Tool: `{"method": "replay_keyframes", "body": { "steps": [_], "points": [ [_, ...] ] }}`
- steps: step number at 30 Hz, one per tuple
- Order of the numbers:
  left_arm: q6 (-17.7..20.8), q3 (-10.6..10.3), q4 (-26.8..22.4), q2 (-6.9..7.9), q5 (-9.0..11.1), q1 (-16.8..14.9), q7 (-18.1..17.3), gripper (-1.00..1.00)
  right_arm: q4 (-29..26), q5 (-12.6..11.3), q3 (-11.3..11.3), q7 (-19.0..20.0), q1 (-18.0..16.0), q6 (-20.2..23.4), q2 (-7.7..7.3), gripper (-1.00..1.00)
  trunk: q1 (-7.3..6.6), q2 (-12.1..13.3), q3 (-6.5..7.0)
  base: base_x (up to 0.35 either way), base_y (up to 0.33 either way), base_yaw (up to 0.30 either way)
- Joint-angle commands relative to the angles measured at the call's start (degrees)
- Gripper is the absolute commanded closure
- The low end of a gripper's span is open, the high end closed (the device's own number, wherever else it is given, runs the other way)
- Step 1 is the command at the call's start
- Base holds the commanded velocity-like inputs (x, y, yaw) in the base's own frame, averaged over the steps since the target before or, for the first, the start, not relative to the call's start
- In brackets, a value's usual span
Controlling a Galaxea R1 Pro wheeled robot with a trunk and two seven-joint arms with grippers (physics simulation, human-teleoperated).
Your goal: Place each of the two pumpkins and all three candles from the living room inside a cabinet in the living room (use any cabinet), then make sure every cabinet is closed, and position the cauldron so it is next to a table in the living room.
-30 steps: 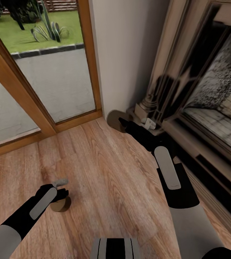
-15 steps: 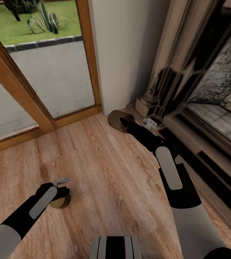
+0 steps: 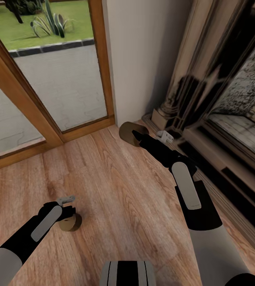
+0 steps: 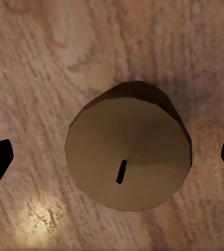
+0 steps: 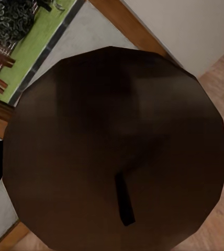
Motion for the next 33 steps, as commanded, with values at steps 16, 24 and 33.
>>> {"method": "replay_keyframes", "body": {
  "steps": [16,24,33],
  "points": [
    [-0.05,-0.68,-0.08,-0.37,0.67,-0.06,0.55,-1.0,-0.08,-0.62,0.02,-0.58,-0.01,0.14,0.01,1.0,0.09,-0.07,-0.93,0.036,0.001,0.0],
    [-0.05,-0.3,-0.08,-0.14,0.64,-0.06,0.54,-1.0,-0.08,-0.63,0.02,-0.66,-0.01,0.18,0.01,1.0,0.12,-0.09,-1.15,0.0,0.0,0.0],
    [-0.05,-0.23,-0.08,-0.1,0.6,-0.05,0.76,-1.0,-0.08,-0.56,0.02,-0.59,0.15,0.14,0.01,1.0,0.2,-0.13,-1.81,0.0,0.0,0.0]
  ]
}}
